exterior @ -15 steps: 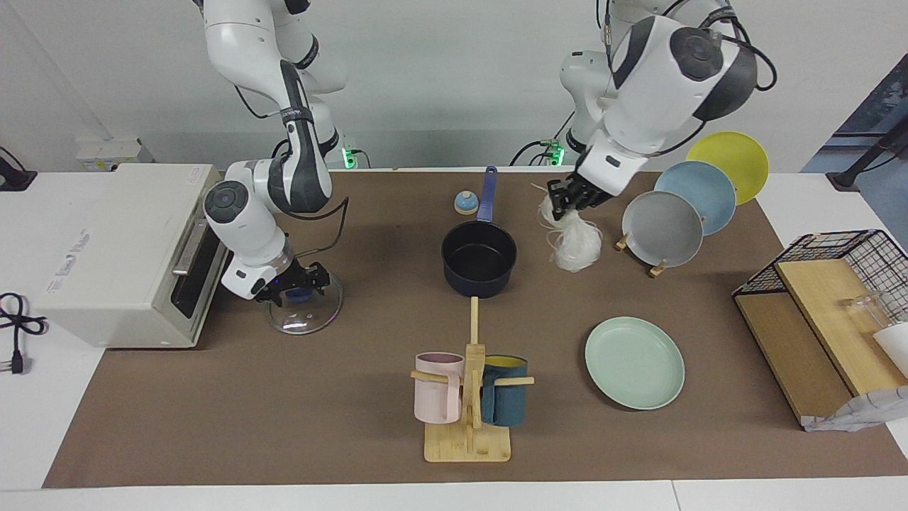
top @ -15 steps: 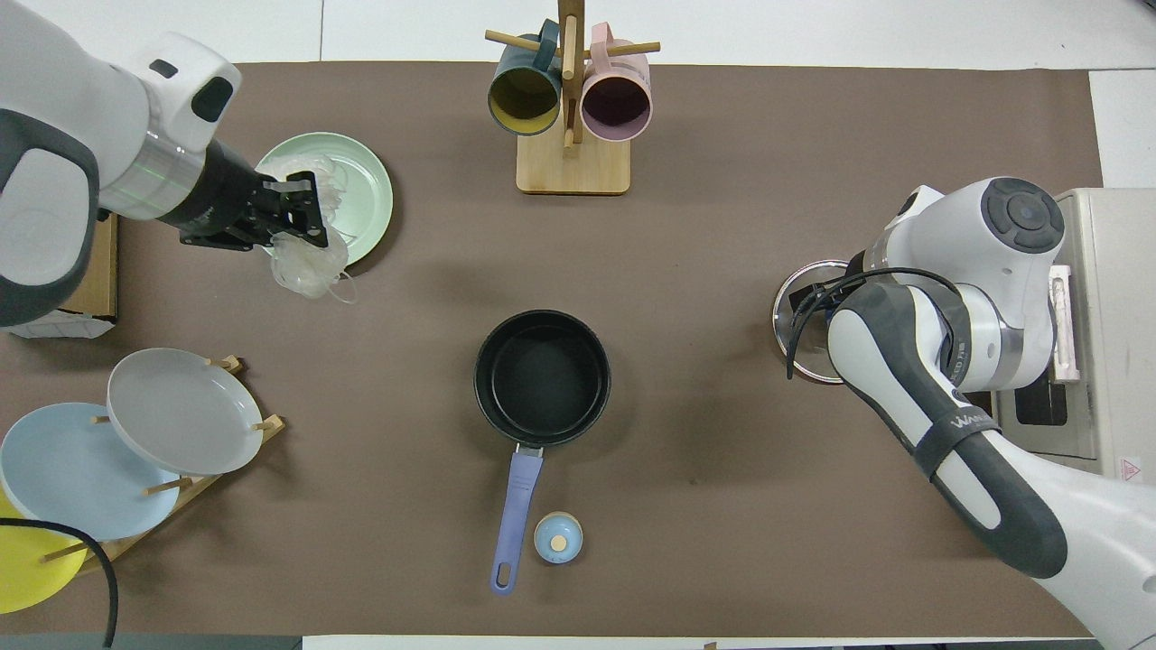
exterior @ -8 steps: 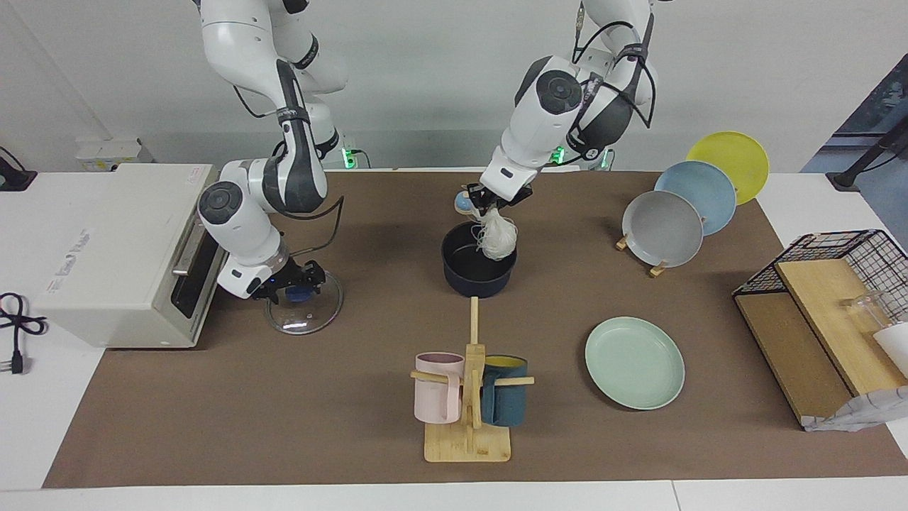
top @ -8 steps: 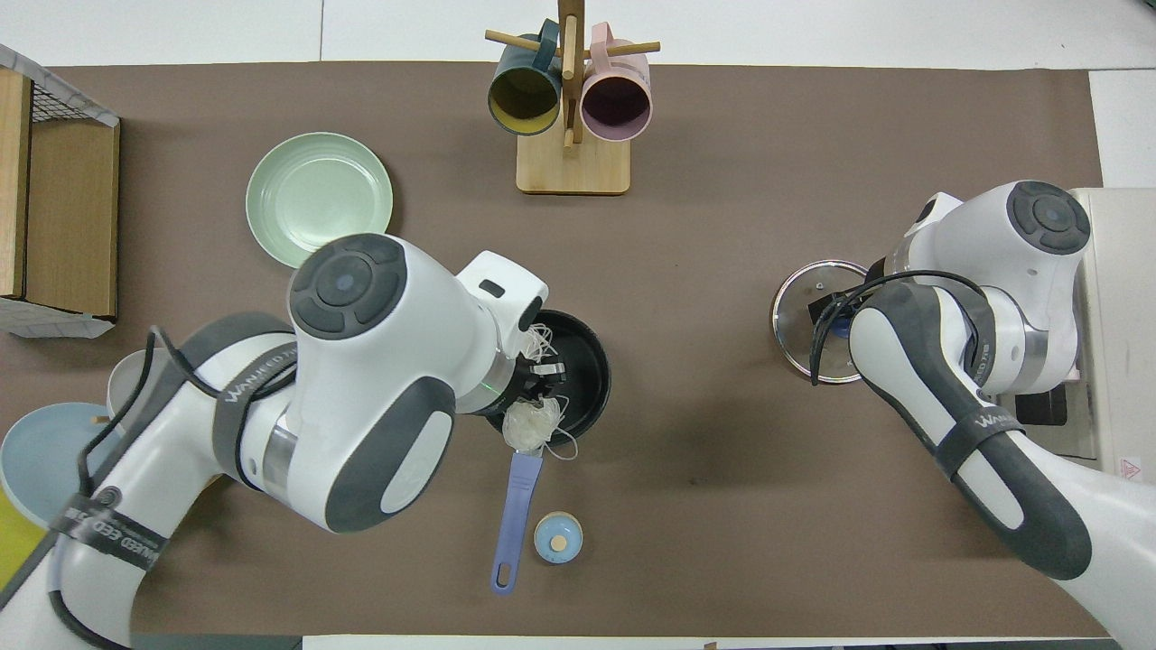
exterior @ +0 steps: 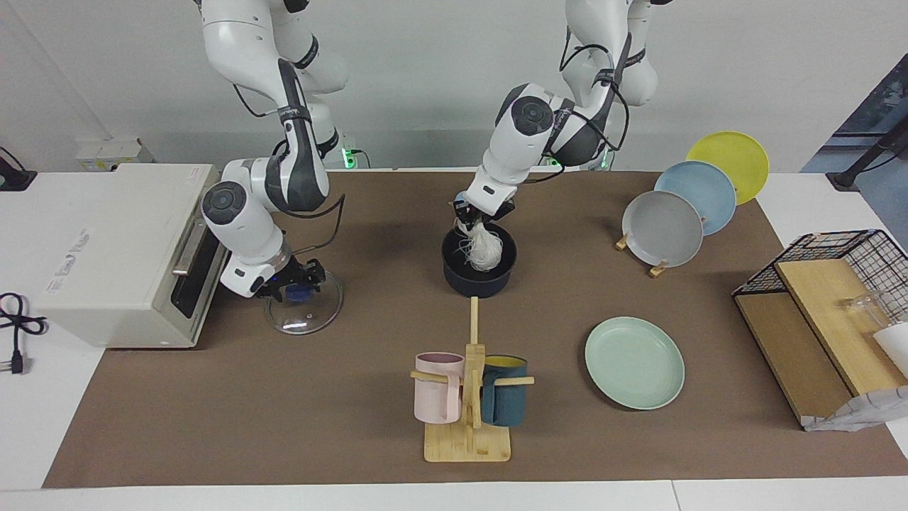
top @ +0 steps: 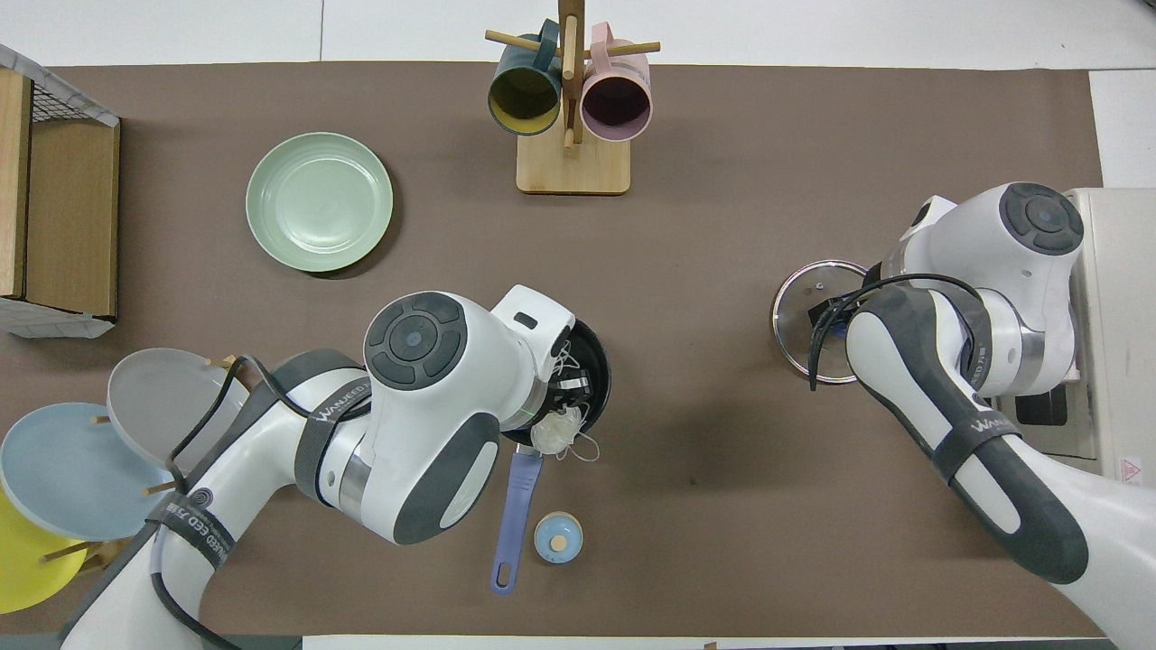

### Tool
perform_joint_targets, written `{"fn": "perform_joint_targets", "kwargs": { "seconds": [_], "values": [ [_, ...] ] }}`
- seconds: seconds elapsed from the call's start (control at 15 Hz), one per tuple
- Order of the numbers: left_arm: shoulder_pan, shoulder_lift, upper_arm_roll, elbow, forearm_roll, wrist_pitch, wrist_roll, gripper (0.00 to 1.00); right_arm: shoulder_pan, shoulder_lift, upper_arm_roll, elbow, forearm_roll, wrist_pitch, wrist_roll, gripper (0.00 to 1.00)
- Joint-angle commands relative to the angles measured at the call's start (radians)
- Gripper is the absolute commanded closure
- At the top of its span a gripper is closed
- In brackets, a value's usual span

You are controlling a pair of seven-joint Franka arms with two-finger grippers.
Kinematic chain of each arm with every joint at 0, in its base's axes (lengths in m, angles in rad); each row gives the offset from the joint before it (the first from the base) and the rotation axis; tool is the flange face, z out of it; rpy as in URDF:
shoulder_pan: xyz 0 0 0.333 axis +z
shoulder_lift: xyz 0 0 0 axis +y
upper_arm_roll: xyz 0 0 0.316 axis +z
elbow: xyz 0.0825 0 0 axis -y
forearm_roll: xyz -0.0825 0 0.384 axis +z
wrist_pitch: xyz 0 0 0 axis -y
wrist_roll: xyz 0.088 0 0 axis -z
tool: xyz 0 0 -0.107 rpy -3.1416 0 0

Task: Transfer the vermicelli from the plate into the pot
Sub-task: 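Carry the vermicelli over the black pot with the left gripper and release, then withdraw the left gripper while the right gripper lifts the glass lid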

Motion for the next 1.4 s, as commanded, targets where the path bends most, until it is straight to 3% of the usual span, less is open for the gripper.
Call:
{"fn": "perform_joint_targets", "kwargs": {
  "seconds": [0.0,0.27,0.4,0.47,0.53,0.67,1.07,1.33],
  "values": [
    [-0.02,0.043,0.017,-0.018,-0.015,0.077,0.013,1.0,-0.001,-0.029,0.001,-0.023,-0.018,-0.01,-0.019,0.2],
    [-0.014,0.068,0.019,-0.019,-0.015,0.111,0.085,1.0,0.0,-0.029,0.003,-0.023,-0.018,-0.009,-0.017,0.23],
    [-0.005,0.071,0.022,-0.012,-0.014,0.106,0.125,1.0,0.0,-0.029,0.003,-0.023,-0.02,-0.01,-0.017,0.31],
    [-0.003,0.071,0.022,-0.007,-0.012,0.099,0.148,0.42,0.003,-0.029,0.001,-0.023,-0.02,-0.01,-0.017,0.34],
    [-0.003,0.068,0.026,-0.006,-0.005,0.097,0.153,0.0,0.005,-0.029,0.001,-0.023,-0.02,-0.01,-0.017,0.35],
    [0.039,0.048,0.029,0.029,-0.001,0.044,0.154,0.0,0.003,-0.029,0.001,-0.022,-0.021,-0.01,-0.019,0.39],
    [0.274,-0.008,0.028,0.281,0.081,-0.341,0.304,0.0,0.003,-0.026,0.003,0.024,-0.064,-0.045,-0.022,0.42],
    [0.452,-0.106,0.029,0.289,0.103,-0.454,0.508,0.0,0.005,-0.018,0.006,0.102,-0.063,-0.14,-0.006,0.42]
  ]
}}
